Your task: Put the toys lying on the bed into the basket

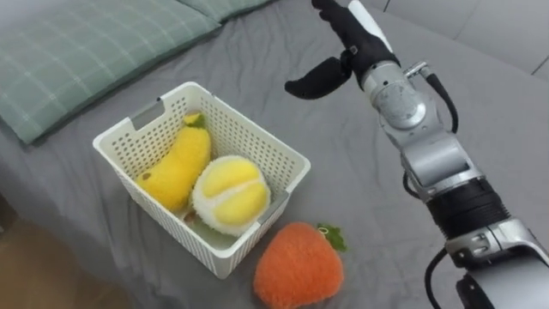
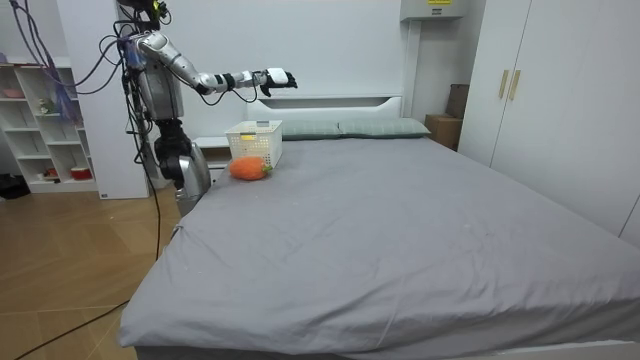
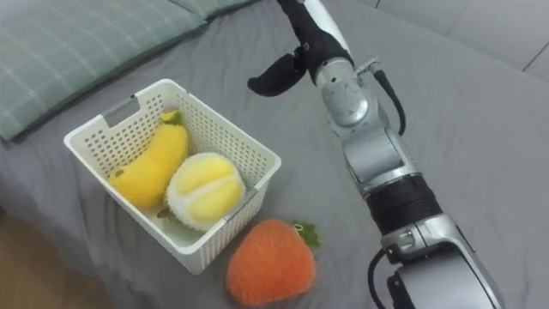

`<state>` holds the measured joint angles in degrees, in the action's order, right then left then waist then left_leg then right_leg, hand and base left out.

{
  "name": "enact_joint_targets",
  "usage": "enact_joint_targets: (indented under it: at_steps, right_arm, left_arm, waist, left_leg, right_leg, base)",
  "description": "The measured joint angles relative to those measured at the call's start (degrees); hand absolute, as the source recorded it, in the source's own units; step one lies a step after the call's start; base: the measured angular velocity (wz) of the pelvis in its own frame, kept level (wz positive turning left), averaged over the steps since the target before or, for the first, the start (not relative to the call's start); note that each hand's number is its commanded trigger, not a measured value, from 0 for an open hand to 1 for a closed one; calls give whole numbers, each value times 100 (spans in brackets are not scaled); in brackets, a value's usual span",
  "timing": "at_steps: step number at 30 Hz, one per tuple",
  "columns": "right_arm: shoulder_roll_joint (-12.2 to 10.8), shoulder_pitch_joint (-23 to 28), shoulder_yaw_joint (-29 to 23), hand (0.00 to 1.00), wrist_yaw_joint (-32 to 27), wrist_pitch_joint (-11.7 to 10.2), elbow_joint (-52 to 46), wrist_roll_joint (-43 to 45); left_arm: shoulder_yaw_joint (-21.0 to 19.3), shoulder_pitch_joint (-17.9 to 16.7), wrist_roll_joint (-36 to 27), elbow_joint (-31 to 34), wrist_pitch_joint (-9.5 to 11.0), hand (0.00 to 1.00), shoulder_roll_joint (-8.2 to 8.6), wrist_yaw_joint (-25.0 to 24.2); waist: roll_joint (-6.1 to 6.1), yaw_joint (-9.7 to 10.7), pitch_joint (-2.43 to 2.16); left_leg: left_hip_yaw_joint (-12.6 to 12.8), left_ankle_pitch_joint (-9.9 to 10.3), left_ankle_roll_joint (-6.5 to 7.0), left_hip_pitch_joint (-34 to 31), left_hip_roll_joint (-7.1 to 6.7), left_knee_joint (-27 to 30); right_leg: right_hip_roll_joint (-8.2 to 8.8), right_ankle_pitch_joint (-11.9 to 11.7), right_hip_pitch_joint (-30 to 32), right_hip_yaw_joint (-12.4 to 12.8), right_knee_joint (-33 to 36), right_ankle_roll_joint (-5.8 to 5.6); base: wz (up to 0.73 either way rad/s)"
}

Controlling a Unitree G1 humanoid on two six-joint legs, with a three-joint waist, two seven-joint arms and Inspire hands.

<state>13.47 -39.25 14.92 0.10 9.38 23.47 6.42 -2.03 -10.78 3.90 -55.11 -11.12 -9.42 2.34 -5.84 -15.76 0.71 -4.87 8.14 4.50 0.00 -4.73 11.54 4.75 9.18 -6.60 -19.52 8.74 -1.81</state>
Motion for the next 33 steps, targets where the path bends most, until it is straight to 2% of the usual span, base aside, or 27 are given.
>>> enact_joint_targets:
  at_steps: [4,6,8,13,18,25,29,33]
  right_arm:
    - [15,216,-82,0,-37,-1,-4,-3]
    - [15,401,-147,0,-58,-1,-7,-3]
    - [17,554,-283,0,-59,-1,-15,-3]
    - [24,859,-373,0,-64,-1,-66,-73]
    - [73,1110,-492,0,-71,-1,-241,-168]
    - [96,1705,-486,0,106,9,-480,-177]
    - [95,2225,-433,0,407,9,-856,-189]
    - [95,2544,-312,0,682,17,-856,-181]
  left_arm:
    - [2,53,0,2,1,0,3,0]
    - [-13,139,-3,-3,38,0,-1,-1]
    - [-14,204,-6,-3,70,0,1,-3]
    - [-16,237,-228,-14,168,0,5,-57]
    - [-11,243,-229,-10,193,0,13,-76]
    - [-3,243,-474,-9,233,0,20,-40]
    - [22,224,-927,-28,276,0,25,-3]
    - [36,224,-965,-30,299,0,36,-9]
  waist:
    - [52,204,-61]
    - [66,302,-72]
    - [66,378,-74]
    - [98,454,-64]
    - [175,634,-82]
    - [182,708,-80]
    - [209,754,-62]
    - [241,770,-41]
  left_leg:
    - [103,1,3,66,18,-71]
    - [146,1,3,69,29,-87]
    - [174,1,3,96,36,-110]
    - [441,21,0,250,107,-231]
    - [607,45,-6,272,147,-271]
    - [738,71,-25,281,191,-313]
    - [772,79,-37,282,207,-333]
    - [787,91,-38,262,212,-337]
  right_leg:
    - [-2,-3,12,98,3,-4]
    - [-10,-3,23,153,3,-4]
    - [-17,-4,25,195,3,-4]
    - [-61,-17,19,430,10,2]
    - [-87,-24,108,582,18,12]
    - [-132,-27,169,758,12,16]
    - [-150,-27,180,794,2,17]
    - [-157,-28,198,820,1,19]
  base:
    - [-14]
    - [-10]
    - [-13]
    - [-28]
    - [-17]
    - [-11]
    - [-5]
    - [-5]
